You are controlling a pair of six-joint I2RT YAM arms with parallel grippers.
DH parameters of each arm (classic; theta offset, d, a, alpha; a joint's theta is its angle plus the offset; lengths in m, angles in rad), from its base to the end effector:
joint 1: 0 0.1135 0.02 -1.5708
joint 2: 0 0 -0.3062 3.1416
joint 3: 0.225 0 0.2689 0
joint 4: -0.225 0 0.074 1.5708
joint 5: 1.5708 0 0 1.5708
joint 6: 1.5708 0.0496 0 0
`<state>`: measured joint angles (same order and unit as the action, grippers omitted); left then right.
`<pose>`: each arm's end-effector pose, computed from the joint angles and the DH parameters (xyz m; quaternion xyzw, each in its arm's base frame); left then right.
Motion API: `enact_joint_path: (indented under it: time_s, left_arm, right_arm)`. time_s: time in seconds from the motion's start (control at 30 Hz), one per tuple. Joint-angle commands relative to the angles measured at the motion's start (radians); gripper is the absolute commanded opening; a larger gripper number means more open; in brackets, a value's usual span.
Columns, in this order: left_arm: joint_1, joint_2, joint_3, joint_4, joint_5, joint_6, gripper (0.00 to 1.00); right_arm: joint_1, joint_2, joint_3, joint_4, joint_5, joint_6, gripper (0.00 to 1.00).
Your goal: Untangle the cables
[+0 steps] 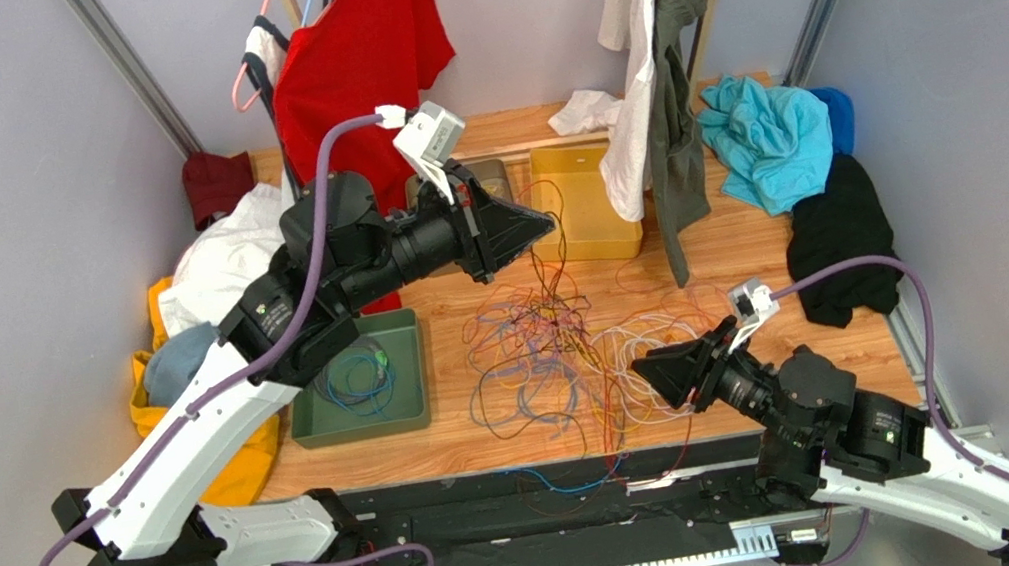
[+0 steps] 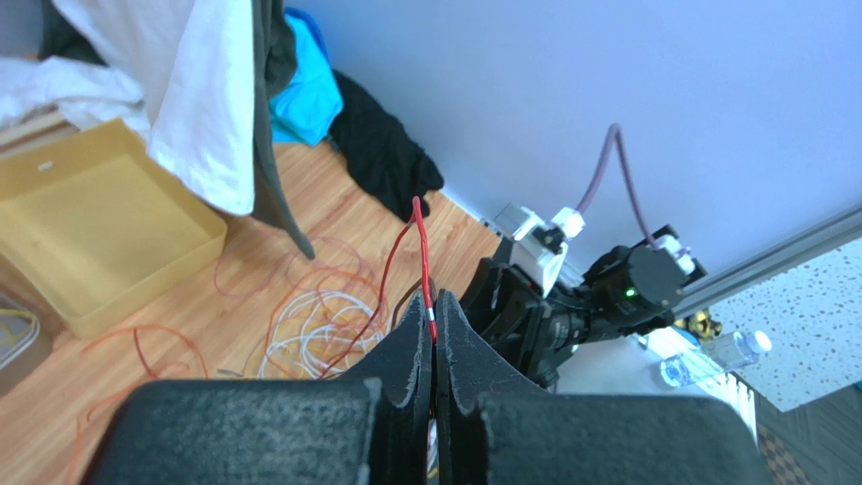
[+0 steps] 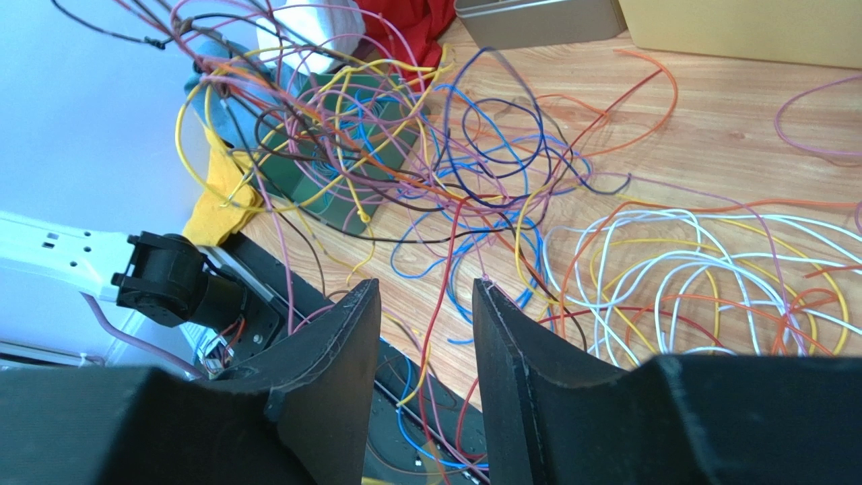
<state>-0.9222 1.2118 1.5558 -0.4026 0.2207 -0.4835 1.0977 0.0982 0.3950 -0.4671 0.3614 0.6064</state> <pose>0.1491 -0.2147 0.5379 0.2311 0.6893 -0.5019 0.4685 0.0462 0.0517 0.2571 -0.0706 0.7578 0.3866 0.5208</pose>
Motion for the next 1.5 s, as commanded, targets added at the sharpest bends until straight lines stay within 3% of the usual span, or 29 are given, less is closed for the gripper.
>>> enact_joint_path:
  time_s: [0.0,0.17,0.5,0.53,0.6,0.7,0.87,1.03,1.23,1.47]
  left_arm:
    - [-0.003,0.049,-0.15,-0.039,-0.023,-0.024,0.0]
    - [-0.046,0.149,-0.306,0.086,-0.015,-0.058,0.0]
    - [-0.161,0.426,-0.235,-0.001,-0.129,0.008,0.0]
    - [-0.161,0.427,-0.24,-0.01,-0.164,0.005,0.21]
    - [-0.161,0.384,-0.273,-0.013,-0.231,-0.01,0.44]
    - [-0.161,0.268,-0.335,-0.007,-0.364,-0.018,0.99]
    - [-0.159,0.118,-0.385,-0.08,-0.516,-0.027,0.99]
    - [-0.149,0.025,-0.454,-0.198,-0.656,-0.142,0.99]
    - [-0.055,-0.034,-0.638,-0.161,-0.581,-0.267,0.99]
    - [0.017,0.066,-0.616,-0.136,-0.57,-0.279,0.99]
  right_arm:
    - [0.005,-0.005,0.005,0.021,0.013,-0.005,0.42]
    - [0.005,-0.003,0.025,-0.005,0.024,-0.023,0.41]
    - [0.005,-0.011,0.074,-0.174,0.246,0.082,0.4]
    - [0.005,-0.005,0.073,-0.176,0.249,0.087,0.4]
    - [0.005,0.001,0.073,-0.185,0.263,0.095,0.4]
    - [0.005,0.012,0.071,-0.174,0.264,0.096,0.4]
    - [0.007,0.031,0.051,-0.139,0.258,0.093,0.4]
    - [0.004,0.084,0.01,-0.091,0.254,0.096,0.41]
    - [0.005,0.313,0.015,-0.053,0.229,0.104,0.46]
    - [0.005,0.434,0.031,0.053,0.211,0.104,0.48]
